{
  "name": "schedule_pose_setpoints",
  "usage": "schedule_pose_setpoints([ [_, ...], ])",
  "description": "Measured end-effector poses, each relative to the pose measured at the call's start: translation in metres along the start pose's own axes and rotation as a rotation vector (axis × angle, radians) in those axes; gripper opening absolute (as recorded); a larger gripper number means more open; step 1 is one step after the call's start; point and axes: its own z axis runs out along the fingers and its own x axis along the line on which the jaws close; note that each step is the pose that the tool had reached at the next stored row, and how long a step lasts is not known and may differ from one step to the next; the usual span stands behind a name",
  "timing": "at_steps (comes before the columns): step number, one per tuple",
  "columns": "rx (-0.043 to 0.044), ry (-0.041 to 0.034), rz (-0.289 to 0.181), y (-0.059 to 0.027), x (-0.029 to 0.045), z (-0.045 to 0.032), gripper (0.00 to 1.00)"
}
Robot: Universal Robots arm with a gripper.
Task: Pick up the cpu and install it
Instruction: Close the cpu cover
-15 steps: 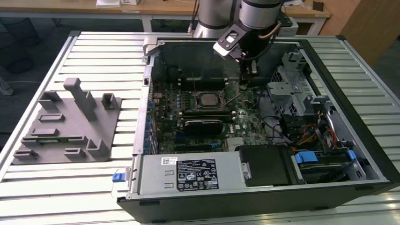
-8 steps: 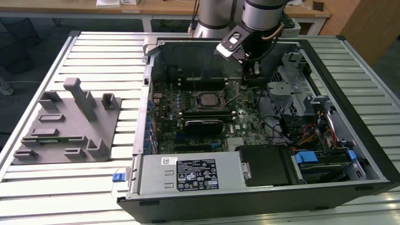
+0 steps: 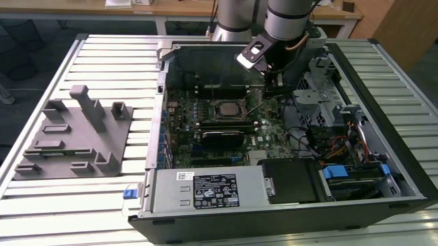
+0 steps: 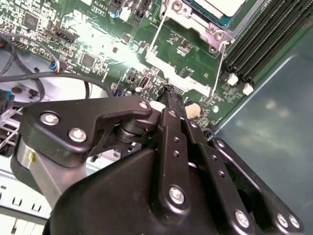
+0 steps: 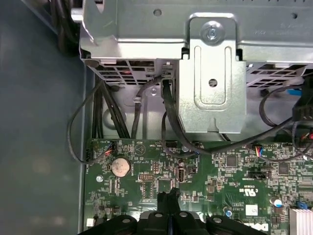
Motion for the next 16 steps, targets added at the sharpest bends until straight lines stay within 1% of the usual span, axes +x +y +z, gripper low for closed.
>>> schedule_pose_setpoints([
  [3, 0.0003, -0.0005, 0.000, -0.0002, 0.0000, 0.0045, 0.11],
  [7, 0.0004, -0.0011, 0.000, -0.0004, -0.0001, 0.0047, 0.11],
  [8, 0.0004, -0.0011, 0.000, -0.0019, -0.0001, 0.0046, 0.11],
  [10, 0.0001, -0.0005, 0.000, -0.0084, 0.0000, 0.0044, 0.11],
  [16, -0.0015, 0.0031, 0.002, -0.0329, 0.0001, 0.0033, 0.11],
])
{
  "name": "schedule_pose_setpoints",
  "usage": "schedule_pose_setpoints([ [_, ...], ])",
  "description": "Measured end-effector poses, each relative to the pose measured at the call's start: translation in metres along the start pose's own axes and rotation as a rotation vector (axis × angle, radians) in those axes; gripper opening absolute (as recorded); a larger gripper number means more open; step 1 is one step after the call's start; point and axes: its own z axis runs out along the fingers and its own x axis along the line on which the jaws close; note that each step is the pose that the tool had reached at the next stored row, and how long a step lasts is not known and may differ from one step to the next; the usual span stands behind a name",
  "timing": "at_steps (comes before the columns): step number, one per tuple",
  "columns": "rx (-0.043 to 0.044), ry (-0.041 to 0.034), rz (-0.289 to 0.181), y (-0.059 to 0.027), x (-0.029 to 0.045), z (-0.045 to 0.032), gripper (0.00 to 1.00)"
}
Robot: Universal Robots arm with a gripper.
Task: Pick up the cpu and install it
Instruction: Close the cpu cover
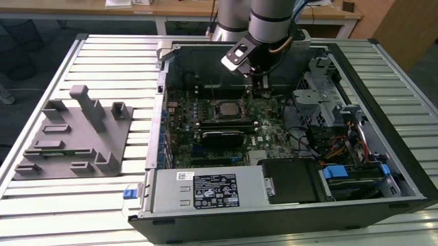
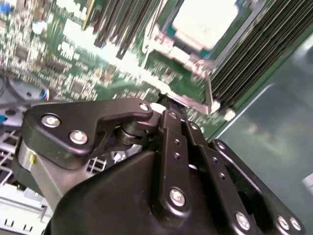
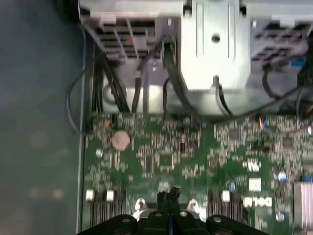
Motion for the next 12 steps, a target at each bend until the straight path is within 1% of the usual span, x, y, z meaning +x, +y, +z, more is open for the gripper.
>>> schedule_pose_setpoints([
  [2, -0.0005, 0.0012, 0.000, -0.0075, 0.0001, -0.0003, 0.11],
  [4, -0.0004, 0.0016, 0.001, -0.0113, 0.0001, -0.0006, 0.11],
  [10, -0.0004, 0.0017, 0.000, -0.0117, 0.0001, -0.0006, 0.11],
  [11, 0.0015, 0.0019, 0.000, -0.0118, 0.0000, -0.0006, 0.11],
  [12, 0.0104, 0.0020, 0.001, -0.0117, 0.0000, -0.0004, 0.11],
])
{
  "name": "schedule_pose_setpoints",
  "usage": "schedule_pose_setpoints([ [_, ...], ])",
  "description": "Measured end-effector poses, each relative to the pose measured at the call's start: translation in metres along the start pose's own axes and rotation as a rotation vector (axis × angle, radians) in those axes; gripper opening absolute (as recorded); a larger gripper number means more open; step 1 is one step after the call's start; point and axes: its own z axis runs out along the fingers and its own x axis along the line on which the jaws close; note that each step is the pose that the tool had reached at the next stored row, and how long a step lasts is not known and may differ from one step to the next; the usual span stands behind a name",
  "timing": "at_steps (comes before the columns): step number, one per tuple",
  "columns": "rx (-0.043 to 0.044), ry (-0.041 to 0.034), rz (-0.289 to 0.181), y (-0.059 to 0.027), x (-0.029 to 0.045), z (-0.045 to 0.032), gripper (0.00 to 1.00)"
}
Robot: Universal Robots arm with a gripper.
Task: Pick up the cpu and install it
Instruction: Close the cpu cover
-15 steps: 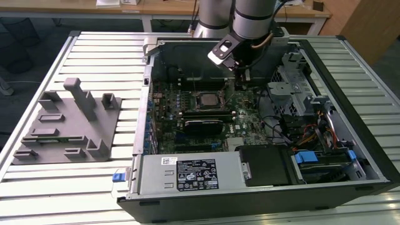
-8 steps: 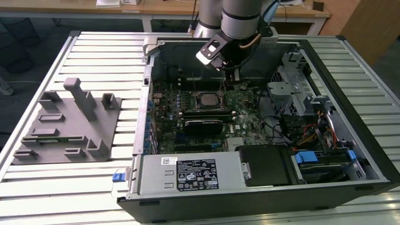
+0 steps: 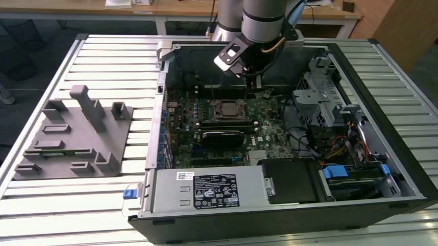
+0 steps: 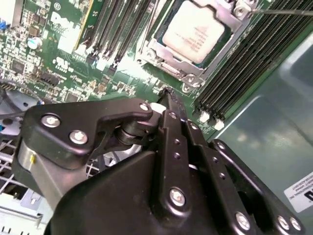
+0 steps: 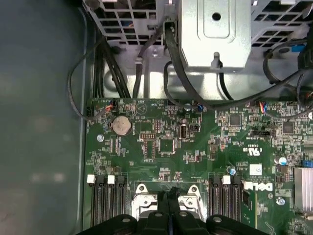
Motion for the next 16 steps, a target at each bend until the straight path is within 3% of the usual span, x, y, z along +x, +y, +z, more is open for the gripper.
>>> schedule_pose_setpoints([
  [2, 0.0344, -0.0001, 0.001, 0.0005, 0.0000, 0.0003, 0.11],
  [3, 0.0428, -0.0003, 0.001, 0.0006, 0.0000, 0.0004, 0.11],
  [9, 0.0428, 0.0006, 0.001, -0.0011, -0.0001, 0.0008, 0.11],
  [16, 0.0424, 0.0020, 0.001, -0.0167, -0.0008, 0.0027, 0.11],
])
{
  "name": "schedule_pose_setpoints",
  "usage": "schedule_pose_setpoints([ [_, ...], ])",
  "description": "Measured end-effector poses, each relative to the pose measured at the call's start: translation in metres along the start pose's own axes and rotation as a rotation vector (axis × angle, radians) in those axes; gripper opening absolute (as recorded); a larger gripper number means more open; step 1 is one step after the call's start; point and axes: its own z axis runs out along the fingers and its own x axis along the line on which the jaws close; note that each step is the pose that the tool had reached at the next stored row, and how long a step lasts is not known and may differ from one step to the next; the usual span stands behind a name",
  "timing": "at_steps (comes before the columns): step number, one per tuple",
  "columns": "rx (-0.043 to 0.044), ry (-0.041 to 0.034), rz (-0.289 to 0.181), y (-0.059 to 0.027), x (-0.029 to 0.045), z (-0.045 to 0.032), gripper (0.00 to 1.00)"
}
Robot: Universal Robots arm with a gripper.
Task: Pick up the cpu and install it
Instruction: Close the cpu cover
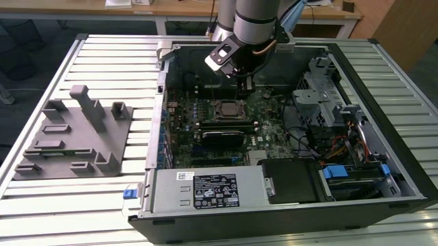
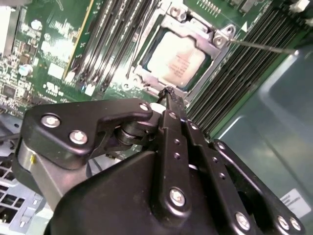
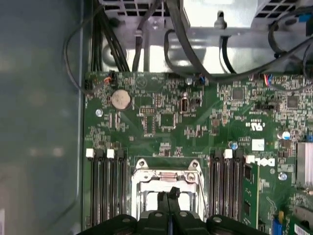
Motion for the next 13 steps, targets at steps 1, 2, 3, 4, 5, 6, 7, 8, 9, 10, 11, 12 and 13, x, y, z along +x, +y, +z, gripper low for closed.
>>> schedule_pose_setpoints([
  [1, 0.0000, 0.0001, 0.000, -0.0004, -0.0003, 0.0010, 0.11],
  [2, 0.0000, 0.0001, 0.000, -0.0006, -0.0008, 0.0021, 0.11],
  [3, 0.0000, 0.0000, 0.000, -0.0012, -0.0011, 0.0030, 0.11],
  [4, 0.0000, 0.0001, 0.000, -0.0024, -0.0013, 0.0038, 0.11],
  [5, 0.0000, 0.0001, 0.000, -0.0041, -0.0014, 0.0043, 0.11],
  [6, 0.0001, 0.0001, 0.000, -0.0060, -0.0015, 0.0047, 0.11],
  [7, 0.0000, 0.0001, 0.000, -0.0079, -0.0015, 0.0051, 0.11],
  [8, 0.0000, 0.0002, 0.000, -0.0098, -0.0015, 0.0055, 0.11],
  [9, 0.0000, 0.0003, 0.000, -0.0117, -0.0015, 0.0058, 0.11],
  [10, 0.0000, 0.0002, 0.000, -0.0133, -0.0016, 0.0061, 0.11],
  [11, 0.0000, 0.0003, 0.000, -0.0148, -0.0018, 0.0066, 0.11],
  [12, 0.0000, 0.0003, 0.000, -0.0161, -0.0021, 0.0072, 0.11],
  [13, 0.0000, 0.0003, 0.000, -0.0173, -0.0024, 0.0078, 0.11],
])
